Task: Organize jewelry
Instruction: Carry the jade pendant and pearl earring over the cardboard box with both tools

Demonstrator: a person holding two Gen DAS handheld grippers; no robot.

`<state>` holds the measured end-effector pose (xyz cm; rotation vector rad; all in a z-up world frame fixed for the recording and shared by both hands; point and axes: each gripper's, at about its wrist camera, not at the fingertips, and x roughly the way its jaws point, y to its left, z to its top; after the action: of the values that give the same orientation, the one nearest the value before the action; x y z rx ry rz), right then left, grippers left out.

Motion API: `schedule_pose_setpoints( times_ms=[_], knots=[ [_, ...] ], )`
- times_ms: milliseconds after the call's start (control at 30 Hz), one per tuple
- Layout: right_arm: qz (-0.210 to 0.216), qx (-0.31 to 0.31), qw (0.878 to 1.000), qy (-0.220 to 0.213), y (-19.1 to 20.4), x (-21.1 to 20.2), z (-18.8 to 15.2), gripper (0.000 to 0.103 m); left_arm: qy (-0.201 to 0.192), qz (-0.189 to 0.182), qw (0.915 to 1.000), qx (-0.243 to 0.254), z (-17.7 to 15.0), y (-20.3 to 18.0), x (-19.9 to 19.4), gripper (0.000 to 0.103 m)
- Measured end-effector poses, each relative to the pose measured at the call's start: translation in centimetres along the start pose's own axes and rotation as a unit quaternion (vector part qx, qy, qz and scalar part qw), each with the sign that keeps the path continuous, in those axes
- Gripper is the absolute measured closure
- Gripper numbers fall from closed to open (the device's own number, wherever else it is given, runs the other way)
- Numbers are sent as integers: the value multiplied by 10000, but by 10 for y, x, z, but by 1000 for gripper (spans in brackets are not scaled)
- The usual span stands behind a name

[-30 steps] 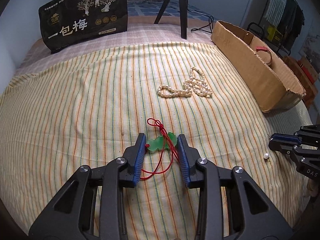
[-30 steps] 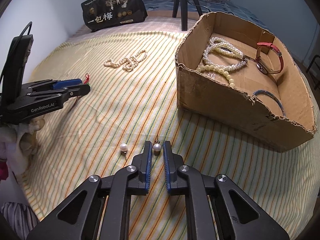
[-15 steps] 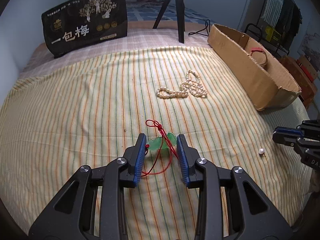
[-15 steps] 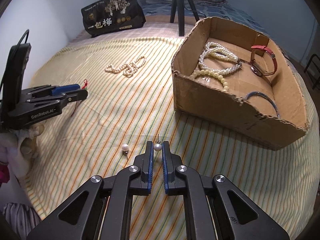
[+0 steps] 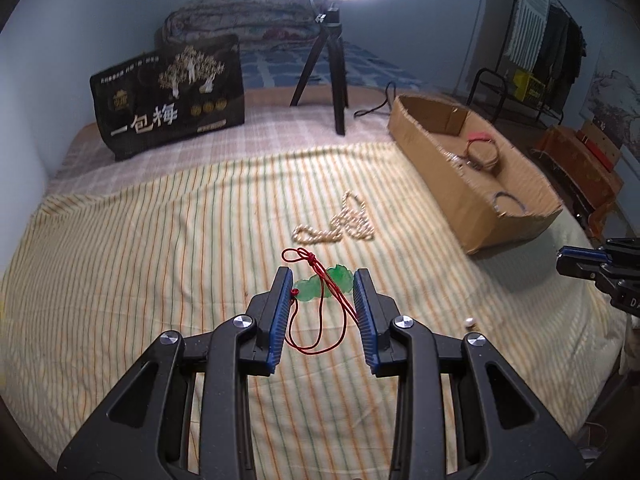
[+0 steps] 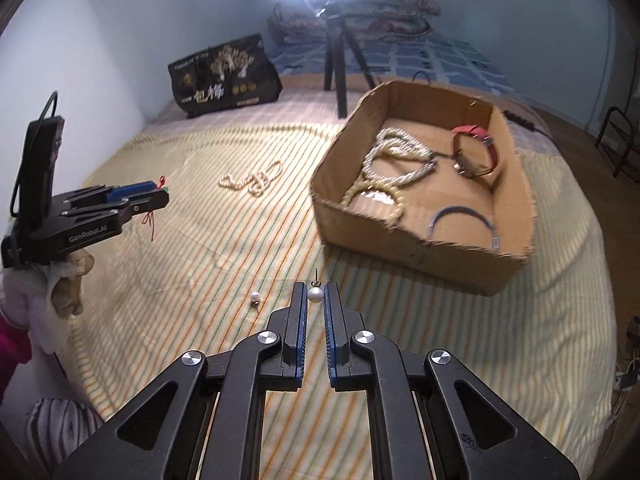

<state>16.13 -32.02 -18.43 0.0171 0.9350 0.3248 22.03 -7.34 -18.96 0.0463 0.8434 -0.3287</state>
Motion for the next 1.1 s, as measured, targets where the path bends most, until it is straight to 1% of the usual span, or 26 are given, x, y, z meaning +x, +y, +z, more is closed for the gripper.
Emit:
schedule_pose_setpoints(
  times_ms=[267,633,933,1100],
  knots=[
    [-163,135,9993,-297,-21,-27,10,96,-224,-211,9994,135,19,-23,-19,72],
    [-389,335,9966,-637,-54,-51,26,96,-475,-584,9964,395,51,-69,-24,72],
    [-473,455,9949,-762,-74,-50,40,96,-671,-851,9922,610,84,-110,-18,72],
    [-500,463,9950,-735,-82,-43,45,96,-698,-1010,9907,580,100,-129,-6,72]
  ],
)
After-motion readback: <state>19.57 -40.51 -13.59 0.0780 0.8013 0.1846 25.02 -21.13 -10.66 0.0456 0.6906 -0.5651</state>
